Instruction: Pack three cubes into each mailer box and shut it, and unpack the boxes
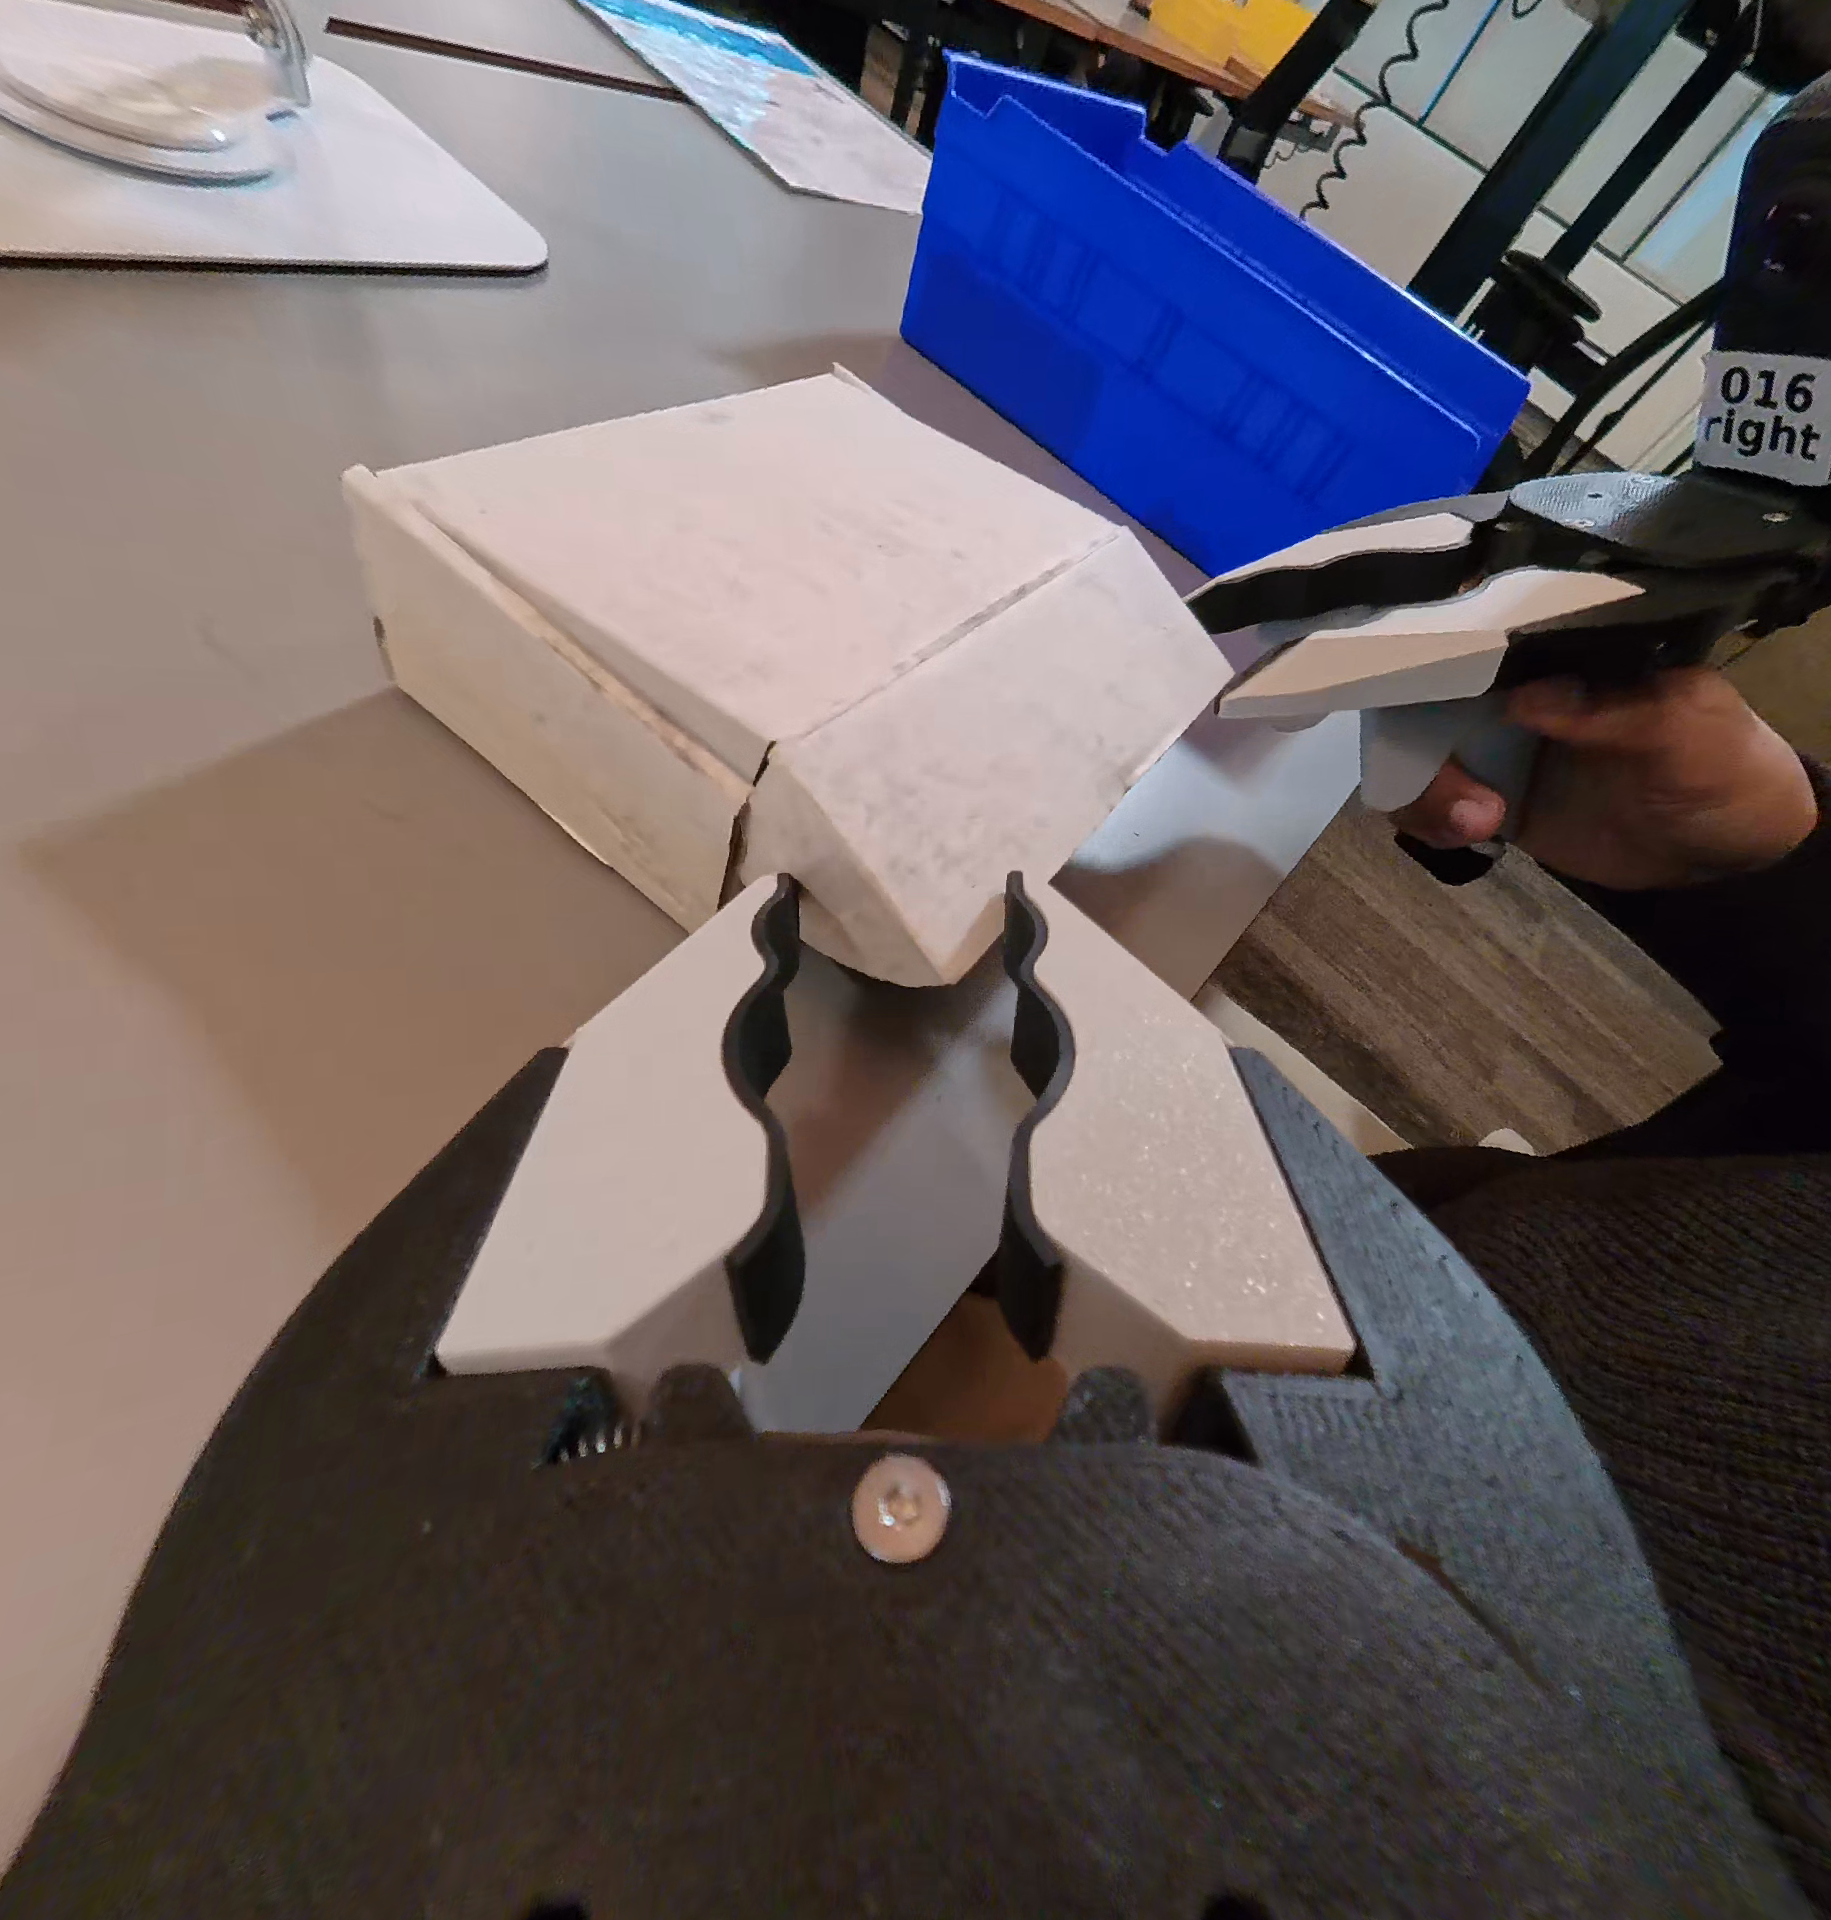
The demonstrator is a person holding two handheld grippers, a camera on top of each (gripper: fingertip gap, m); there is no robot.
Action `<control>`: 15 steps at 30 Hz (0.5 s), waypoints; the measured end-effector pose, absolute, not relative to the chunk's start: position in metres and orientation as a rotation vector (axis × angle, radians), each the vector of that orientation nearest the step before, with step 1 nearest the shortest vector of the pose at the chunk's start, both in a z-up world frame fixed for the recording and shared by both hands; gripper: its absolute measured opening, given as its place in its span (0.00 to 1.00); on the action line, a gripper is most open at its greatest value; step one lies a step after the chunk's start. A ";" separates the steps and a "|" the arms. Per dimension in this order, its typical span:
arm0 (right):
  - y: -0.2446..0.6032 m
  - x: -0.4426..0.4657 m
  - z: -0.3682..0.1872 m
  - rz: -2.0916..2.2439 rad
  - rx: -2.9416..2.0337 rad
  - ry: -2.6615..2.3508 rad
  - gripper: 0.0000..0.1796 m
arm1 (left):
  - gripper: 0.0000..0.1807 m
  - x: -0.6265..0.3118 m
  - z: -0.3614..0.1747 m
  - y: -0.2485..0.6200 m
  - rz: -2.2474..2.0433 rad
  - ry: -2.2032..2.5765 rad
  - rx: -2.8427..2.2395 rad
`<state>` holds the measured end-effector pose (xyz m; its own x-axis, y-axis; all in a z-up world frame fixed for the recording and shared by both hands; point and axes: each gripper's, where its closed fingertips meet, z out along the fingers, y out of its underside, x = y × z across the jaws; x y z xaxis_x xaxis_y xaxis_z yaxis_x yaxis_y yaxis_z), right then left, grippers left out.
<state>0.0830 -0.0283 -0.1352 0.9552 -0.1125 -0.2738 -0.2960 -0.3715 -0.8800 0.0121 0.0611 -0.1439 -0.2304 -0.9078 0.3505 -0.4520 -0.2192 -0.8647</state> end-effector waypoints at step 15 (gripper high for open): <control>-0.027 0.082 -0.146 0.184 -1.998 0.292 0.27 | 0.20 0.010 -0.148 0.058 -1.402 1.678 -1.562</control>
<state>0.0824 -0.0273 -0.1462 0.9581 -0.1232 -0.2587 -0.2865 -0.4108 -0.8655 0.0098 0.0582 -0.1483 -0.2568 -0.9182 0.3016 -0.4602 -0.1582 -0.8736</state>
